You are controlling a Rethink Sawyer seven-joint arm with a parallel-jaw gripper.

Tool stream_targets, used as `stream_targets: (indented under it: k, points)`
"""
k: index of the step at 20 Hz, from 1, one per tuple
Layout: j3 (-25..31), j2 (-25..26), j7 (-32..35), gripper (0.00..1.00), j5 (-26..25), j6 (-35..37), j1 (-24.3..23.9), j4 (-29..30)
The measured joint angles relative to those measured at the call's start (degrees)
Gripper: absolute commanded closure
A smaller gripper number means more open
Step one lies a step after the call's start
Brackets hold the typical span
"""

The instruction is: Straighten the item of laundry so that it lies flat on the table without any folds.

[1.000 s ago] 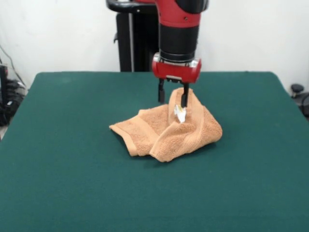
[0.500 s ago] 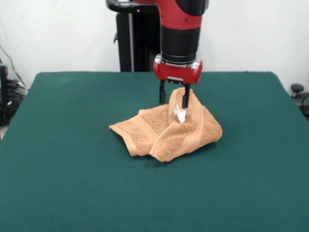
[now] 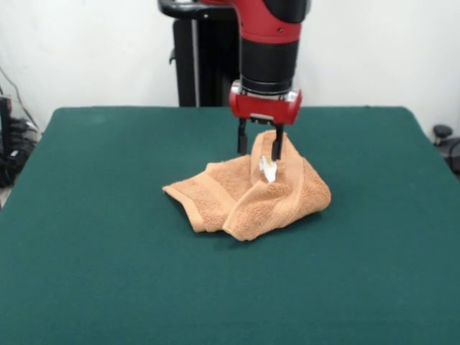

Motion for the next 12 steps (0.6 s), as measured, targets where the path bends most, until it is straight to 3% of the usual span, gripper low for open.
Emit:
stream_targets:
  k: [12]
  points:
    - [0.18, 2.02, 0.0, 0.0, -1.42, -2.65, -0.31, -0.03]
